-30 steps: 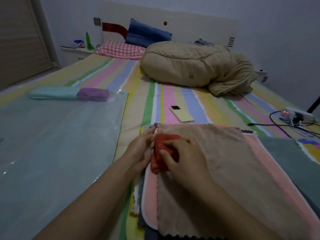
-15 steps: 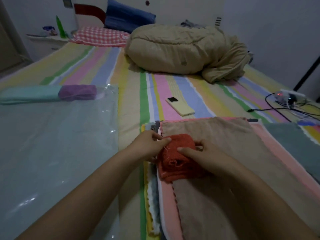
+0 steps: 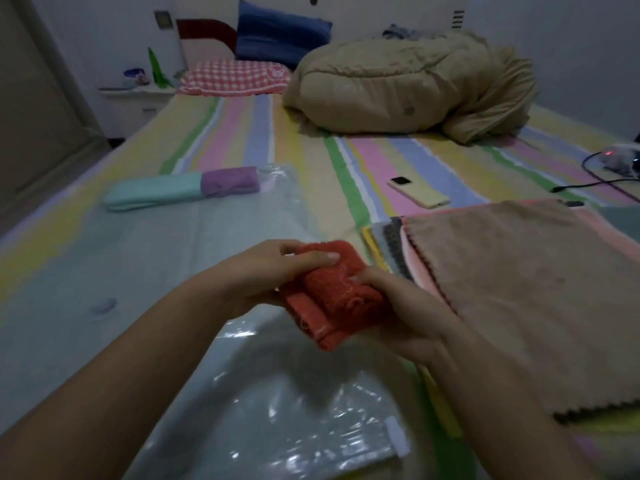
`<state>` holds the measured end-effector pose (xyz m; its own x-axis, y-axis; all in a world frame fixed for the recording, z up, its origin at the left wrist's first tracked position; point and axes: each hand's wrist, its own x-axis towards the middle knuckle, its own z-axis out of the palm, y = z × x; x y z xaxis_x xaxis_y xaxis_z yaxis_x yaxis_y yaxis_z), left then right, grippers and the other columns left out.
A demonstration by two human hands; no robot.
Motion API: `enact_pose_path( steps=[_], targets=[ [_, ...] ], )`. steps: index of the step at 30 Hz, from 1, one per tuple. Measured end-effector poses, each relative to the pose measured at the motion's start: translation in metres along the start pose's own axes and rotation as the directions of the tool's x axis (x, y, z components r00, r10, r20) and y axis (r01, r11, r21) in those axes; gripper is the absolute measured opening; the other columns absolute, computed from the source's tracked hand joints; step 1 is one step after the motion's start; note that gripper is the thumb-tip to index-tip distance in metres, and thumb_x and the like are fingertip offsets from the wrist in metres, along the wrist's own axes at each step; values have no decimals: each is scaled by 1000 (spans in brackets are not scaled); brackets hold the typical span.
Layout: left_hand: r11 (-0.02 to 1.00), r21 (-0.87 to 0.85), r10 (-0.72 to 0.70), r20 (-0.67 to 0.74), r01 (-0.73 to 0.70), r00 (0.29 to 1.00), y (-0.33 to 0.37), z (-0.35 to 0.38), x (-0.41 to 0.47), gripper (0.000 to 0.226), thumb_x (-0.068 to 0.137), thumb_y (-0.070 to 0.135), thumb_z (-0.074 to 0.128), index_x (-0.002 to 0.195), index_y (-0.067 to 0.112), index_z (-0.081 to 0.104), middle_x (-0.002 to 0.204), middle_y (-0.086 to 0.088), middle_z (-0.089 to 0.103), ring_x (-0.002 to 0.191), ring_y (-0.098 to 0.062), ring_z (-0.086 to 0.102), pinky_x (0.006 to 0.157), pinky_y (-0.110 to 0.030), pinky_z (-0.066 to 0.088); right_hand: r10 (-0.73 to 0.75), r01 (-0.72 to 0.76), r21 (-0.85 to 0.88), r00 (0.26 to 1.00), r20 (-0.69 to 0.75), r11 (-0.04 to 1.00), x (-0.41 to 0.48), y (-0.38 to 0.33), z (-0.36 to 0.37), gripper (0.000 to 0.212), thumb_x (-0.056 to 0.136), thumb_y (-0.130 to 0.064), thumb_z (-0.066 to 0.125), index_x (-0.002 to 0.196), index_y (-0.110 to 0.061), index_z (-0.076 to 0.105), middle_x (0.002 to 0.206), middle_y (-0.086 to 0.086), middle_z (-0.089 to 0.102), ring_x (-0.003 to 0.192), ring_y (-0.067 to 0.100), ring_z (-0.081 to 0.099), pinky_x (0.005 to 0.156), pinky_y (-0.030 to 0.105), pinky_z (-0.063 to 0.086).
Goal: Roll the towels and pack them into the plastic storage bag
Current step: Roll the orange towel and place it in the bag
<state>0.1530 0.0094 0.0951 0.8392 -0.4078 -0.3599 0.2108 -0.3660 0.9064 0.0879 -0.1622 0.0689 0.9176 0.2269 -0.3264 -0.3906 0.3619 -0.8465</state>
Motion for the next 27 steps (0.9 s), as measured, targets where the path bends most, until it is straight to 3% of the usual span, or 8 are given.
enact_pose_path(
  steps=[3,5,8,11,13,16,19,27],
  targets=[
    [984,159,-44,-220,80,974,-43,-38,-24,38,69,36,83,101,21,69,93,-9,70,66,-15,65,56,-25,53,-1,-23,-236,995,-104,972,16,44,38,36,82,-16,65,117,-14,57,93,14,70,79,25,65,75,40,55],
    [960,240,-77,-261,142,962,-76,-51,-34,44,67,35,85,104,18,67,83,-8,66,60,-12,60,52,-22,49,-93,-15,-511,978,-185,859,22,73,55,43,85,-13,66,118,-20,41,89,9,65,72,20,62,68,34,53],
    [975,185,-73,-261,124,963,-107,-55,-39,49,66,28,87,107,11,64,79,-5,65,61,-12,61,51,-24,51,-371,95,-896,925,-81,433,23,101,69,29,86,-15,58,106,-29,41,108,4,51,86,23,58,76,33,47],
    [983,182,34,-292,20,956,-118,-54,-43,49,68,28,86,107,13,61,87,-4,67,69,-15,66,57,-30,56,-485,21,-997,874,-18,74,14,105,85,19,88,-22,50,105,-30,53,117,-2,43,100,24,53,73,28,39],
    [911,408,226,-387,-54,894,-122,-56,-50,40,71,38,81,100,21,59,92,5,66,78,-12,66,72,-35,56,-478,-75,-992,878,-18,-101,10,103,93,23,91,-27,46,111,-30,56,123,-1,46,112,24,48,75,28,35],
    [737,649,517,-366,-185,774,-123,-59,-74,23,75,40,74,83,29,55,84,14,63,76,-2,62,72,-31,51,-448,-143,-983,891,-76,-118,6,100,102,38,90,-50,43,118,-28,55,124,1,51,114,26,49,85,35,41],
    [643,697,574,-163,-318,802,-129,-52,-100,13,72,39,65,76,30,57,73,16,64,72,-1,61,70,-33,52,-406,-217,-946,908,-105,-242,7,110,109,73,74,-73,54,126,-22,44,125,6,48,114,29,47,89,40,41],
    [354,832,433,259,-427,863,-166,-50,-130,61,56,76,52,100,36,59,100,17,54,95,-7,50,84,-28,42,-538,-230,-948,840,-79,-221,9,123,94,66,74,-46,65,130,-23,39,124,6,48,111,29,48,81,35,42]
  ],
)
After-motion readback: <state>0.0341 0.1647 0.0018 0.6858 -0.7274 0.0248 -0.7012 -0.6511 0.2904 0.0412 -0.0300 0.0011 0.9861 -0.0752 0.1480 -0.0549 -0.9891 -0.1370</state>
